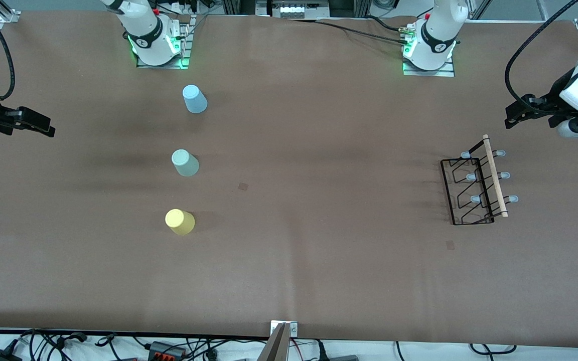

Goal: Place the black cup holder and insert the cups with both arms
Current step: 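Reach the right gripper to the teal cup while the left gripper reaches the rack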

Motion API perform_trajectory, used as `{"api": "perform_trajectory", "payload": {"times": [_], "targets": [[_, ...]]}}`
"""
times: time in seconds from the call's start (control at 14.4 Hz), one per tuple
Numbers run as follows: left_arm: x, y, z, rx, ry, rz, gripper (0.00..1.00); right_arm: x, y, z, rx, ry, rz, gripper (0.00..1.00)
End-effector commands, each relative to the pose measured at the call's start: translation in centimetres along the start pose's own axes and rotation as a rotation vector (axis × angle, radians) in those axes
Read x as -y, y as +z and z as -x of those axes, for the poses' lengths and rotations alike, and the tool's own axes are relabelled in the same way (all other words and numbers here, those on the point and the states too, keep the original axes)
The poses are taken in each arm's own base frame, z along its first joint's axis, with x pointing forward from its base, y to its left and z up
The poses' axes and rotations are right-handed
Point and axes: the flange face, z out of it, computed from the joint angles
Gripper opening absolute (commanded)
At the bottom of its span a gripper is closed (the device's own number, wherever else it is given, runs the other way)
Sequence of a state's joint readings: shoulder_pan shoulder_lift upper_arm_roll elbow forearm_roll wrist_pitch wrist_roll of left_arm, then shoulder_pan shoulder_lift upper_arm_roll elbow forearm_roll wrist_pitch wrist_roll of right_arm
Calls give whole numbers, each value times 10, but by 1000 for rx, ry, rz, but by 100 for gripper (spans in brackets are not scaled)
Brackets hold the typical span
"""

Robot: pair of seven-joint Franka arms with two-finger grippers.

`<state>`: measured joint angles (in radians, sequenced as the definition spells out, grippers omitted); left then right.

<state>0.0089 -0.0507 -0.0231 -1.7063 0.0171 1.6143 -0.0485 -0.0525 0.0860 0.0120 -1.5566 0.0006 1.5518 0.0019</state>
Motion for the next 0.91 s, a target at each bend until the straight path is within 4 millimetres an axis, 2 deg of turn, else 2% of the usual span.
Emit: {"api": "perform_trajectory", "payload": {"times": [0.0, 0.28, 0.42, 0.56, 0.7, 0.84], "targets": [[1, -9, 3, -1, -2, 16, 100, -1, -3, 0, 4, 12, -15, 100], [-2, -11, 4, 2, 3, 16, 100, -2, -2, -1, 6, -5, -23, 100], [-4, -11, 4, 1, 4, 15, 100, 1, 20, -9, 51, -15, -26, 100], [-13, -2, -4, 17, 26, 0, 100, 8, 49, -5, 156, -36, -22, 100], [-8, 4, -4, 67, 22, 6, 100, 19, 60, -3, 198, -51, -19, 100], [-6, 22, -1, 178, 18, 8, 100, 26, 71, -1, 197, -61, -20, 100]]}}
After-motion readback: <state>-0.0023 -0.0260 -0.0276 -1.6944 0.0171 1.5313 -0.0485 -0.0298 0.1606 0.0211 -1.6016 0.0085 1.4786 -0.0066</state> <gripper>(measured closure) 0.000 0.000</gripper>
